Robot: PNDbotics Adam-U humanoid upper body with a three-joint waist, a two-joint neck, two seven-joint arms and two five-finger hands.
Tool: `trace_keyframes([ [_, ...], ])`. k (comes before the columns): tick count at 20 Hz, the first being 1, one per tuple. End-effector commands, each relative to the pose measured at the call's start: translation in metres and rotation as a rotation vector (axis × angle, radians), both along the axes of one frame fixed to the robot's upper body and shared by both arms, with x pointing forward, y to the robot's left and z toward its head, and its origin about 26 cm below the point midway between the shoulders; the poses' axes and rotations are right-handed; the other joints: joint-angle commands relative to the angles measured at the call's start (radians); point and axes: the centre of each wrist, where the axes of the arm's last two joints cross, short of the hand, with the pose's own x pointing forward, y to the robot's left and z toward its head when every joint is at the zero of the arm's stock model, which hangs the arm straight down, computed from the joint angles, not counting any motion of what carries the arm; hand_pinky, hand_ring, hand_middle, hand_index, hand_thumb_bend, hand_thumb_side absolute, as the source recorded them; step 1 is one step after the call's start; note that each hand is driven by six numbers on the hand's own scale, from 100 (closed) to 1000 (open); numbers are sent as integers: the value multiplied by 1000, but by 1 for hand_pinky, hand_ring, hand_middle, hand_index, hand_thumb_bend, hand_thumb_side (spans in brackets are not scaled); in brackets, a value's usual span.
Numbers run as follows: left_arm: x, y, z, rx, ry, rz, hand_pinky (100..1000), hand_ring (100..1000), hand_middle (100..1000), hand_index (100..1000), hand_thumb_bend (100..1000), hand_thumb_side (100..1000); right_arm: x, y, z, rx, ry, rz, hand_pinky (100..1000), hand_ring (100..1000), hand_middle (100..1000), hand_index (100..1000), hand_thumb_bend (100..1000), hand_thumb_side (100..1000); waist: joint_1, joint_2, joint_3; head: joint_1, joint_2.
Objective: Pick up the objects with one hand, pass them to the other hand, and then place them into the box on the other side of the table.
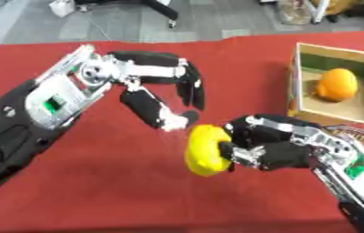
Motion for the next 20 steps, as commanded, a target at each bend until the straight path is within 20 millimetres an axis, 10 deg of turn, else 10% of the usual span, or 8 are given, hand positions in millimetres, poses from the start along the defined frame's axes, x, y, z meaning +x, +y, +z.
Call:
trace_keyframes([
  [1, -1, 11, 18, -33, -43, 24, 727, 635, 607, 687, 100, 363, 1, -3, 9, 24, -28, -4, 658, 455, 348, 504, 100, 316, 0, -15, -1, -4, -3],
  [14, -16, 59, 76, -254, -279, 146, 735, 645, 617, 696, 100, 244, 4, -36, 43, 84, -98, -100, 665, 457, 349, 513, 100, 327, -2, -19, 6, -15, -3],
  [15, -19, 66, 80, -284, -308, 166, 739, 645, 617, 696, 100, 245, 5, -42, 48, 89, -111, -125, 665, 457, 352, 515, 100, 580, -3, -19, 7, -17, -3],
  [16, -22, 73, 83, -312, -333, 183, 735, 645, 617, 695, 100, 245, 5, -49, 53, 94, -121, -149, 665, 457, 349, 515, 100, 328, -3, -19, 9, -18, -3],
  [20, -30, 99, 77, -464, -373, 271, 734, 642, 608, 683, 100, 253, 8, -87, 76, 108, -220, -309, 668, 459, 349, 523, 100, 334, 0, -16, 17, -27, -3],
])
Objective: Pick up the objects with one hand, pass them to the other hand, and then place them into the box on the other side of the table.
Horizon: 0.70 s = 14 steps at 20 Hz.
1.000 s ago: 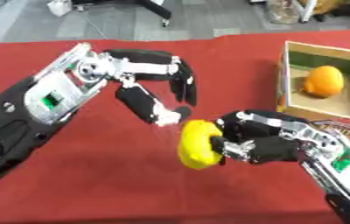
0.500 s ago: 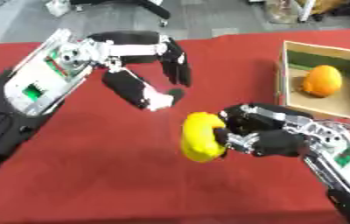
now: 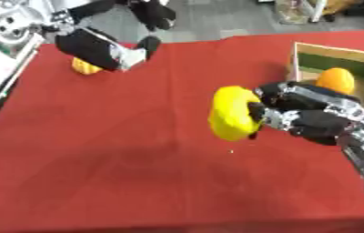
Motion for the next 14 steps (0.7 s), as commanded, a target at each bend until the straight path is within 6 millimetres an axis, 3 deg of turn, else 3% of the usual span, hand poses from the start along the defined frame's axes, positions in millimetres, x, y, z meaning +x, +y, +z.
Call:
trace_keyframes([
  [1, -11, 21, 10, -106, -73, 55, 734, 642, 607, 682, 100, 255, 0, -33, 29, 1, -111, -134, 670, 460, 349, 525, 100, 334, 1, -15, 4, -11, -3],
  [2, -12, 25, 6, -135, -68, 66, 733, 641, 605, 679, 100, 141, 1, -43, 34, 1, -136, -184, 670, 458, 347, 525, 100, 742, 1, -14, 6, -14, -3],
  [3, -13, 28, 1, -164, -59, 80, 733, 641, 605, 678, 100, 258, 2, -53, 37, -4, -158, -239, 671, 459, 348, 526, 100, 330, 1, -13, 7, -17, -3],
  [8, -11, 44, -34, -315, 23, 146, 729, 636, 593, 661, 100, 356, 22, -114, 42, -104, -275, -544, 667, 461, 349, 527, 100, 293, 1, -9, 14, -31, -3],
  [14, -12, 55, -69, -434, 91, 214, 729, 636, 589, 656, 100, 409, 52, -193, 19, -355, -393, -819, 662, 463, 355, 533, 100, 262, 2, -7, 22, -46, -3],
])
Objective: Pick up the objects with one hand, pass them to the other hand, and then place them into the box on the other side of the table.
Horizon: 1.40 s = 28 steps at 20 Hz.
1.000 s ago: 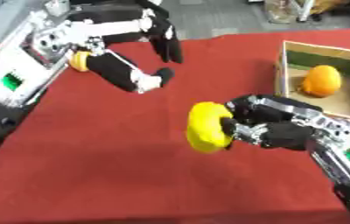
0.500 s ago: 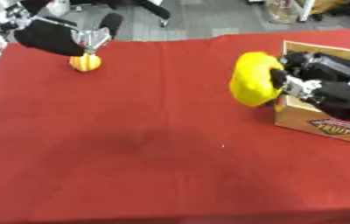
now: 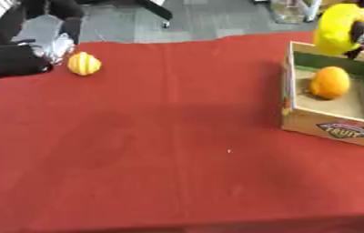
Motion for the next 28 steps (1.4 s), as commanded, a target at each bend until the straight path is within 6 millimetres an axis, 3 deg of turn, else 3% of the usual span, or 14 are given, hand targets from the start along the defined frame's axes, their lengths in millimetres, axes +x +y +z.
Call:
trace_keyframes([
  [1, -1, 7, 0, -46, -17, 34, 729, 636, 589, 655, 100, 418, 8, -43, 4, -155, -59, -136, 662, 467, 359, 537, 100, 254, 2, -8, 2, -7, -3],
  [6, -1, 9, -10, -73, 5, 50, 729, 636, 588, 654, 100, 432, 15, -73, -14, -280, -67, -209, 667, 481, 381, 592, 100, 184, 3, -9, 9, -9, -3],
  [9, -1, 9, -14, -77, 16, 51, 730, 636, 588, 654, 100, 441, 17, -79, -21, -341, -58, -210, 676, 511, 425, 727, 100, 122, 2, -9, 15, -9, -3],
  [13, 0, 9, -18, -82, 29, 51, 730, 637, 587, 653, 100, 449, 19, -79, -23, -473, -56, -153, 694, 556, 482, 840, 100, 100, 2, -7, 20, -10, -3],
  [14, 0, 9, -19, -83, 32, 51, 730, 637, 587, 653, 100, 450, 19, -79, -24, -508, -52, -138, 699, 565, 492, 870, 100, 126, 2, -7, 21, -10, -3],
  [15, 0, 9, -20, -83, 33, 51, 730, 637, 588, 654, 100, 452, 19, -79, -25, -539, -49, -126, 706, 576, 505, 930, 100, 343, 1, -7, 22, -9, -3],
  [16, 0, 9, -20, -83, 34, 51, 730, 637, 588, 654, 100, 454, 19, -79, -26, -571, -47, -114, 710, 582, 513, 970, 100, 493, 1, -7, 22, -8, -3],
  [17, 0, 9, -20, -83, 35, 51, 731, 638, 588, 654, 100, 456, 19, -79, -26, -600, -48, -107, 713, 584, 517, 1000, 100, 590, 1, -7, 23, -8, -3],
  [19, 0, 9, -21, -81, 38, 52, 731, 638, 588, 655, 100, 459, 18, -80, -26, -645, -65, -100, 718, 584, 518, 1000, 100, 683, 1, -7, 23, -7, -3],
  [23, 0, 10, -23, -78, 43, 54, 731, 638, 588, 655, 100, 465, 15, -80, -21, -683, -135, -100, 725, 585, 519, 1000, 100, 719, 1, -7, 21, -5, -3],
  [28, 0, 12, -23, -70, 45, 64, 732, 639, 589, 657, 100, 466, 7, -80, -12, -620, -224, -122, 727, 585, 515, 1000, 100, 653, 1, -7, 16, -2, -3],
])
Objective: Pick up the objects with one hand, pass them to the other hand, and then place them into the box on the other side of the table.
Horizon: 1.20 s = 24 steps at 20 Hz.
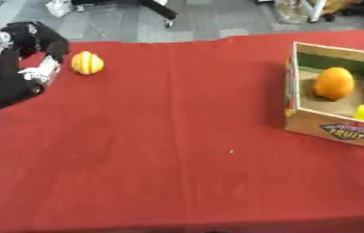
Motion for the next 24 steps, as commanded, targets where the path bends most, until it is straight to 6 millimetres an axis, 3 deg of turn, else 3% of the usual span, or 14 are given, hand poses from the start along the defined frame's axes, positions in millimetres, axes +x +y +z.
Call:
trace_keyframes([
  [1, 0, 7, 8, 15, -26, 20, 732, 639, 589, 657, 100, 463, -8, -4, 31, 23, -113, 6, 727, 584, 513, 1000, 100, 621, 1, -7, -4, 4, -3],
  [4, 1, 12, 11, 33, -35, 47, 732, 640, 592, 659, 100, 443, -20, 8, 43, 130, -207, 54, 728, 590, 516, 1000, 100, 526, 1, -7, -8, 12, -3],
  [5, 2, 14, 13, 42, -42, 59, 733, 641, 593, 661, 100, 428, -25, 14, 47, 169, -229, 77, 728, 591, 517, 1000, 100, 457, 1, -7, -10, 15, -3],
  [9, 8, 25, 26, 126, -87, 137, 734, 646, 603, 672, 100, 352, -50, 51, 55, 324, -264, 209, 721, 583, 509, 1000, 100, 340, 1, -7, -21, 29, -3],
  [14, 24, 40, 51, 339, -153, 274, 745, 668, 638, 710, 100, 237, -84, 104, 47, 489, -251, 400, 718, 574, 499, 1000, 100, 375, 3, -8, -38, 58, -3],
  [19, 62, 46, 65, 570, -106, 361, 770, 709, 695, 769, 114, 250, -89, 125, 26, 533, -207, 550, 721, 572, 497, 1000, 100, 382, 2, -12, -59, 84, -3],
  [22, 95, 46, 66, 731, -23, 417, 787, 735, 736, 810, 280, 322, -88, 136, 15, 548, -180, 623, 721, 567, 493, 1000, 100, 385, -6, -12, -75, 99, -3],
  [24, 116, 46, 61, 822, 48, 469, 788, 739, 746, 821, 336, 387, -87, 142, 11, 570, -168, 660, 721, 565, 490, 1000, 100, 431, -15, -6, -87, 112, -3],
])
